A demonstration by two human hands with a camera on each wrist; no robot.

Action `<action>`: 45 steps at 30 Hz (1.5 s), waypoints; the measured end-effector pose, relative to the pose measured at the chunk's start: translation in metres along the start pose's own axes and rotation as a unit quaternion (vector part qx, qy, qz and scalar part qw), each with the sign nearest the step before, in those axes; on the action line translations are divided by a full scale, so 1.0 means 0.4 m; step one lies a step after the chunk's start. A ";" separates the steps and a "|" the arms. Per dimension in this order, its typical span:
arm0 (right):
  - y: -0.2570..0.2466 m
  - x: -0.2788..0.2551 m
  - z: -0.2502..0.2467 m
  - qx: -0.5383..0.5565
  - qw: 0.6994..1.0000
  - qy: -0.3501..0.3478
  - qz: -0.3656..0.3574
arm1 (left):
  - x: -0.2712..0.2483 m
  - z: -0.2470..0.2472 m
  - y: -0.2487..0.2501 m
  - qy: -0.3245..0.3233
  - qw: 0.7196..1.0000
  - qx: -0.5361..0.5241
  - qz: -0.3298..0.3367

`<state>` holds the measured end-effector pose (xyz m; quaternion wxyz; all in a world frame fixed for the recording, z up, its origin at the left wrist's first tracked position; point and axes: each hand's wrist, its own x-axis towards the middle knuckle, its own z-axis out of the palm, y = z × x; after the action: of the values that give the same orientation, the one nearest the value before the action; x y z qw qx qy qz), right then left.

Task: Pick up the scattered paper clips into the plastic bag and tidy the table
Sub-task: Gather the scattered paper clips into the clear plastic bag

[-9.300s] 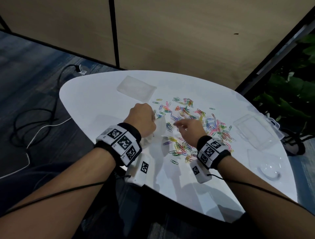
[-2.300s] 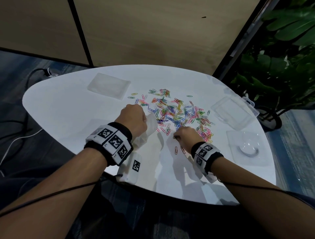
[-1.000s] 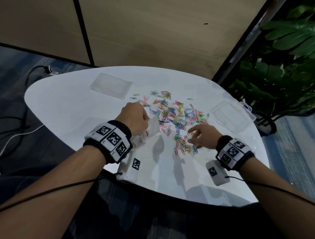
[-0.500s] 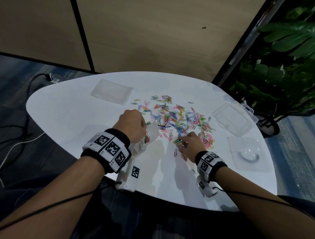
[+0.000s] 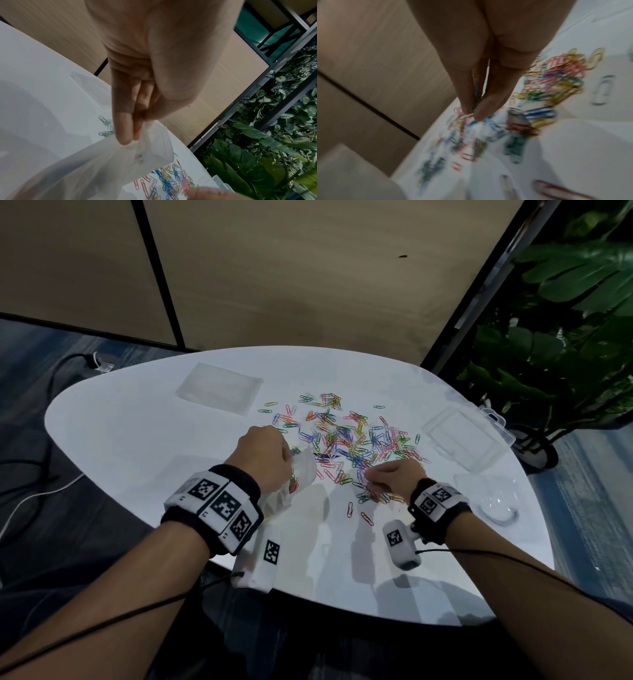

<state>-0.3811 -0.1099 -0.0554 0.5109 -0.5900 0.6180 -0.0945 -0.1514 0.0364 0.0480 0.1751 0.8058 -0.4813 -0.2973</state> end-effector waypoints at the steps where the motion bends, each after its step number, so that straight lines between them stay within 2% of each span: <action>1: -0.018 -0.004 -0.005 0.069 0.998 -0.013 -0.003 | 0.001 0.002 0.002 0.001 1.000 -0.003 -0.001; 4: -0.092 -0.047 -0.002 0.219 0.972 -0.075 -0.028 | 0.004 0.011 0.004 0.000 1.000 -0.023 -0.002; 8: -0.159 -0.121 0.044 0.293 0.941 -0.162 -0.040 | 0.000 0.021 0.016 -0.007 0.999 -0.040 0.008; 13: -0.156 -0.163 0.161 0.328 0.930 -0.168 -0.005 | -0.003 0.031 0.018 0.007 0.999 -0.031 0.028; 17: -0.155 -0.181 0.223 0.223 0.966 -0.122 -0.048 | -0.002 0.034 0.016 0.016 0.999 -0.023 0.037; 19: -0.165 -0.190 0.225 0.037 0.984 -0.105 -0.140 | -0.005 0.034 0.015 0.019 0.999 -0.023 0.042; 20: -0.174 -0.194 0.219 -0.079 0.972 -0.103 -0.195 | -0.006 0.033 0.015 0.020 0.999 -0.026 0.044; 21: -0.186 -0.199 0.208 -0.176 0.947 -0.103 -0.249 | -0.007 0.031 0.013 0.021 0.998 -0.030 0.044; 22: -0.194 -0.196 0.192 -0.231 0.924 -0.105 -0.287 | -0.006 0.028 0.012 0.024 0.998 -0.035 0.043; 23: -0.206 -0.195 0.172 -0.230 0.917 -0.108 -0.307 | -0.004 0.024 0.009 0.029 0.998 -0.040 0.038; 24: -0.212 -0.187 0.151 -0.199 0.924 -0.099 -0.312 | -0.002 0.019 0.006 0.035 0.998 -0.043 0.032; 26: -0.213 -0.150 0.112 -0.146 0.938 -0.035 -0.312 | 0.003 0.006 -0.003 0.048 0.998 -0.043 0.019; 28: -0.185 -0.119 0.087 -0.234 0.923 0.015 -0.305 | 0.008 -0.005 -0.012 0.053 0.998 -0.043 0.007; 30: -0.124 -0.098 0.089 -0.384 0.874 -0.012 -0.296 | 0.011 -0.012 -0.015 0.053 0.998 -0.033 0.002; 33: -0.009 -0.088 0.142 -0.549 0.771 -0.077 -0.314 | 0.011 -0.014 -0.014 0.047 0.999 -0.020 0.002; 34: 0.031 -0.083 0.160 -0.579 0.747 -0.083 -0.315 | 0.010 -0.014 -0.013 0.044 0.999 -0.018 0.002; 35: 0.065 -0.079 0.170 -0.594 0.738 -0.084 -0.310 | 0.010 -0.014 -0.011 0.042 0.999 -0.016 0.002; 39: 0.141 -0.059 0.127 -0.595 0.748 -0.025 -0.293 | 0.009 -0.005 0.002 0.032 0.999 -0.008 0.007; 41: 0.159 -0.040 0.086 -0.609 0.750 0.017 -0.258 | 0.008 0.002 0.010 0.021 1.000 -0.015 0.007; 45: 0.166 -0.027 0.041 -0.584 0.797 0.045 -0.150 | 0.011 0.012 0.017 0.014 1.000 -0.005 0.009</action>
<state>-0.4132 -0.0741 -0.1052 0.0208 -0.8569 0.4818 0.1823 -0.1576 0.0294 0.0469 0.1886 0.8046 -0.4844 -0.2871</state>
